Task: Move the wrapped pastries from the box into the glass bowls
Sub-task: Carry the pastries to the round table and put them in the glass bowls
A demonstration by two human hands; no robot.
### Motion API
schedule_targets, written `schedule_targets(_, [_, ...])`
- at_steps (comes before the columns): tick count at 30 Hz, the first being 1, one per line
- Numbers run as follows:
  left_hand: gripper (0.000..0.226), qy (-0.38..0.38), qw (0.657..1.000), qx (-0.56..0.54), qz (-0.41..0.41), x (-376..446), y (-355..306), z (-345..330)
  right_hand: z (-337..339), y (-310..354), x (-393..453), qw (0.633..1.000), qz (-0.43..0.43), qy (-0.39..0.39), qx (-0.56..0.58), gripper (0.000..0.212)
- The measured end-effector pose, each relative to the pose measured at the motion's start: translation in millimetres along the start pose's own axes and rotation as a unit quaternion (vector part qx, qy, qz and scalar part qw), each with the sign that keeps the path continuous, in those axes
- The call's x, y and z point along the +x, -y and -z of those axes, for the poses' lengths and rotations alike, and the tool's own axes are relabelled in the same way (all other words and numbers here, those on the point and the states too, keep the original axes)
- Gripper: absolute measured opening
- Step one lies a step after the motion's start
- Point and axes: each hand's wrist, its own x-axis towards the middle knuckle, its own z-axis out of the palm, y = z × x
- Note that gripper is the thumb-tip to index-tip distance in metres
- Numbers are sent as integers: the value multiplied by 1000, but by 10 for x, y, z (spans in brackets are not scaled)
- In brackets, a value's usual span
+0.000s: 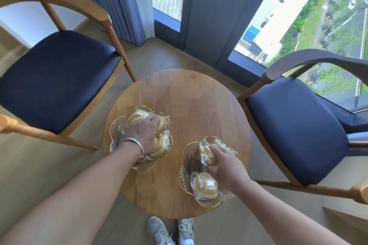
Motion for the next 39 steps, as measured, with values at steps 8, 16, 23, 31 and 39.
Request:
schedule_targets(8, [24, 7, 997, -50, 62, 46, -19, -55, 7, -25, 11, 1000, 16, -8, -3, 67])
schedule_targets(16, [25, 51, 989, -69, 118, 63, -24, -125, -42, -68, -44, 1000, 27, -13, 0, 67])
schedule_targets(23, [34, 41, 993, -40, 103, -40, -39, -251, -77, -92, -119, 999, 33, -26, -3, 65])
schedule_targets(31, [54, -64, 992, -106, 39, -476, 42, -136, -77, 115, -173, 999, 15, -25, -24, 51])
schedule_targets(39, [51, -73, 981, -113, 141, -899, 390, -161, -205, 314, -115, 998, 35, -19, -40, 47])
